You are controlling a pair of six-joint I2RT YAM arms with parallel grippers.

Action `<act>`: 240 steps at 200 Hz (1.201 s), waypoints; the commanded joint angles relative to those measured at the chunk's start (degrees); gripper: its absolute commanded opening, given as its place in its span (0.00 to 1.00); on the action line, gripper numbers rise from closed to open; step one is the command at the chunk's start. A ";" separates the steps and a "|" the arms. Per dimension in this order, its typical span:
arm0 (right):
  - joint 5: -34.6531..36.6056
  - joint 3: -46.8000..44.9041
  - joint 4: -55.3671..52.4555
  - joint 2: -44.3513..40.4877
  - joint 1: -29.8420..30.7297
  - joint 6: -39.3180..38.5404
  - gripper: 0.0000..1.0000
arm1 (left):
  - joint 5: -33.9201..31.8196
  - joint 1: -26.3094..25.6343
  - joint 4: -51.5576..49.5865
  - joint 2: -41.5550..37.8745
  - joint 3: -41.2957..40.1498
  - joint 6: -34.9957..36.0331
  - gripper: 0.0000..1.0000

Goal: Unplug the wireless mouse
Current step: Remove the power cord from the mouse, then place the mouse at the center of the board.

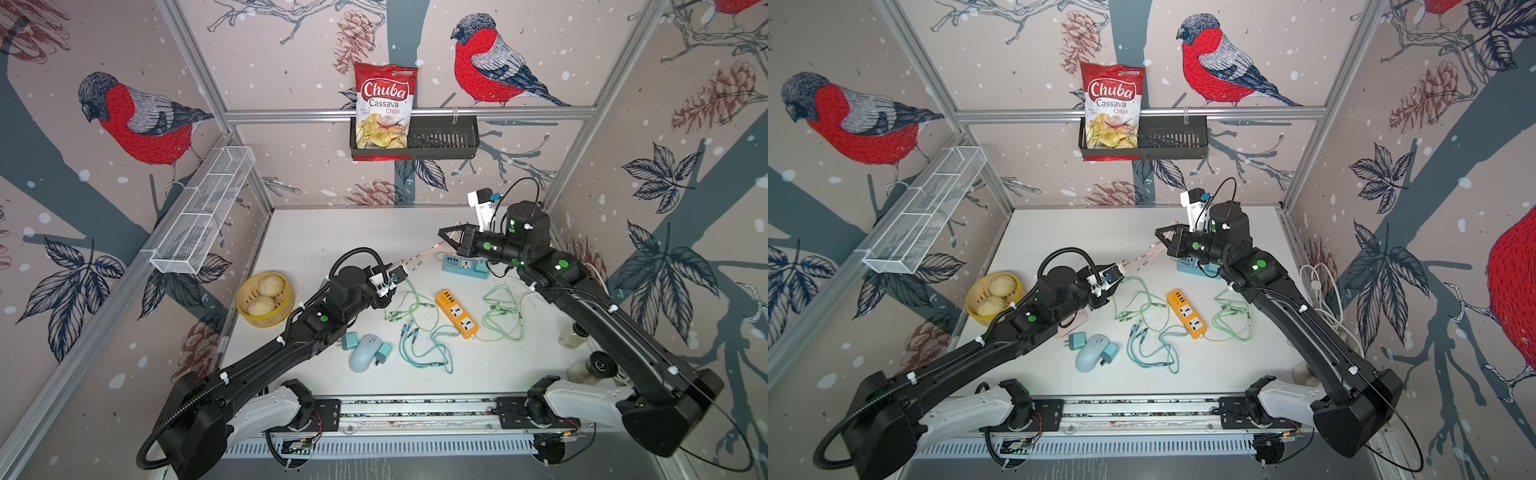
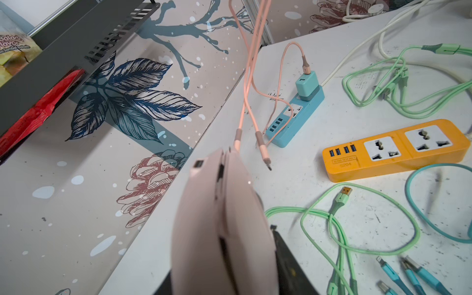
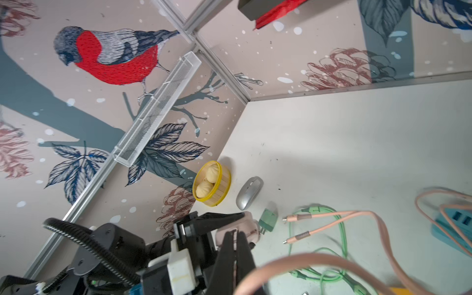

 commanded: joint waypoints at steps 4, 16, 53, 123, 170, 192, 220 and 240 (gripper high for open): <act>-0.63 -1.98 1.29 -0.58 -0.16 -1.35 0.00 | -1.27 2.95 0.60 2.33 1.51 -9.66 0.00; -0.78 -3.66 2.19 -0.94 -0.13 -1.40 0.00 | 2.75 7.71 -3.79 6.05 5.56 -16.87 0.00; -3.00 -9.21 6.07 -2.15 0.42 0.09 0.00 | 18.67 20.63 -9.81 18.80 15.22 -36.74 0.00; -3.61 -13.28 8.17 -3.59 2.07 0.76 0.00 | 63.45 39.34 11.23 50.10 22.83 -80.16 0.00; -3.01 -14.19 8.70 -4.21 2.15 0.99 0.00 | 51.50 41.14 -14.89 54.22 32.21 -67.35 0.00; -3.00 -13.84 8.79 -3.86 2.31 1.11 0.00 | 49.00 41.46 -20.28 56.30 34.95 -64.50 0.06; -2.42 -13.39 8.93 -3.62 2.91 1.28 0.00 | 46.66 42.83 -20.69 57.17 35.04 -64.62 0.11; -1.84 -13.79 9.59 -3.82 3.63 1.70 0.00 | 46.57 44.00 -21.06 58.32 35.60 -64.67 0.12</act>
